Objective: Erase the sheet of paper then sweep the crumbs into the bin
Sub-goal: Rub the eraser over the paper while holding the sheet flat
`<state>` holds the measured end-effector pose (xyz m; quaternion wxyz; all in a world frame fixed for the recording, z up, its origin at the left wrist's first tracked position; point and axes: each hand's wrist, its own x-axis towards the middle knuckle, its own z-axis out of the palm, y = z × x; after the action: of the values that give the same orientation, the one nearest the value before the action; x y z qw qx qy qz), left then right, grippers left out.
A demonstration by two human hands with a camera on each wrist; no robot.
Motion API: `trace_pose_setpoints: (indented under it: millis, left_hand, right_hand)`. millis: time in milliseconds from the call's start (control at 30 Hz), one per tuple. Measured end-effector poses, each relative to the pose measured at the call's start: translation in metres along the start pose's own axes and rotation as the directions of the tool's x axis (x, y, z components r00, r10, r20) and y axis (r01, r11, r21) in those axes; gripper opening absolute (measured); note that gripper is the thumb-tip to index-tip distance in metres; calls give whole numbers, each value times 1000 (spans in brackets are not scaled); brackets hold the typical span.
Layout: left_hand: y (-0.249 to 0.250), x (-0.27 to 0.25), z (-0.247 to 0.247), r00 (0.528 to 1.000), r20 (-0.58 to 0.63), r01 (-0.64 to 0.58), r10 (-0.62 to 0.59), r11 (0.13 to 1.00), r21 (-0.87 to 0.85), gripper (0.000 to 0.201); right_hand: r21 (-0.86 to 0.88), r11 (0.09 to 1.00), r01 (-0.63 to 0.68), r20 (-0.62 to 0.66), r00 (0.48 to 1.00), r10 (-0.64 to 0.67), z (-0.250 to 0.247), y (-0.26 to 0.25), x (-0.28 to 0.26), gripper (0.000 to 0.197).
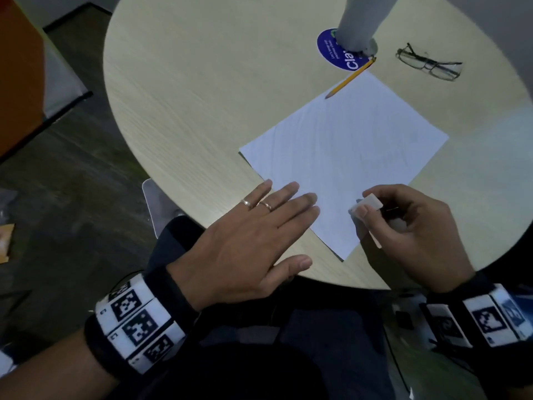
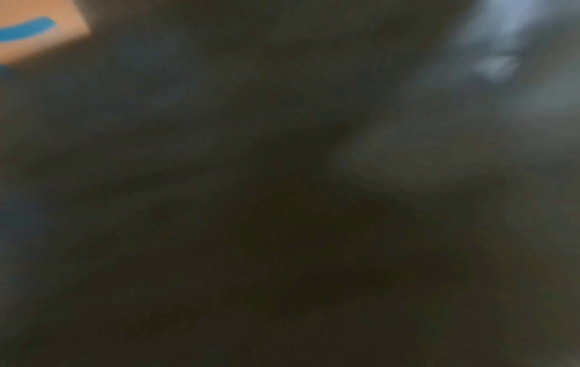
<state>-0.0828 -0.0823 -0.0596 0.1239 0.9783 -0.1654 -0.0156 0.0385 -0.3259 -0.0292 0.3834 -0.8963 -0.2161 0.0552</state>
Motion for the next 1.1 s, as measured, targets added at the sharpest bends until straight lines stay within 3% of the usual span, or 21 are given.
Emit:
trace_pose_setpoints:
  millis: [133,233,300,400,467,567,700,767,833,933,1100]
  left_hand:
    - [2,6,-2,994,-104,-47,27,979,-196,42]
    - [1,36,-10,981,-187,9,-54,972,-235,25]
    - [-2,56,-11,980,-148,105,-130,980,-167,40]
    - [-4,67,-1,972,18,234,-234,970,-64,67]
    - [-1,66,4,965,-9,261,-261,965,-35,67]
    - [5,66,1,954,-124,271,-273,962,-32,49]
    - [7,75,-5,911,-184,332,-369,921,-204,30]
    - [4,85,-13,911,-86,366,-403,887,-281,33]
    - [2,93,-12,912,-20,392,-409,887,-243,40]
    - [9,91,4,905,-76,414,-419,907,-76,59]
    - [9,88,15,912,-93,396,-400,916,-59,68]
  right_hand:
    - [-6,1000,28,107,994,-27,-9,2,4,7]
    - [-3,1000,28,163,986,-27,-13,7,6,6]
    - [-9,998,61,148,987,-59,-13,9,4,9]
    - [-10,987,161,108,981,-159,-14,6,-2,14]
    - [39,983,182,147,972,-186,-13,4,-7,11]
    - [70,980,189,217,956,-200,-7,5,-12,6]
    - [109,979,170,227,955,-191,-5,8,-10,4]
    - [100,979,176,226,955,-195,-5,8,-10,4]
    - [91,977,191,228,951,-207,-5,7,-10,3]
    - [103,968,230,230,941,-248,-6,6,-11,7]
    - [57,942,331,311,891,-332,4,-1,-18,7]
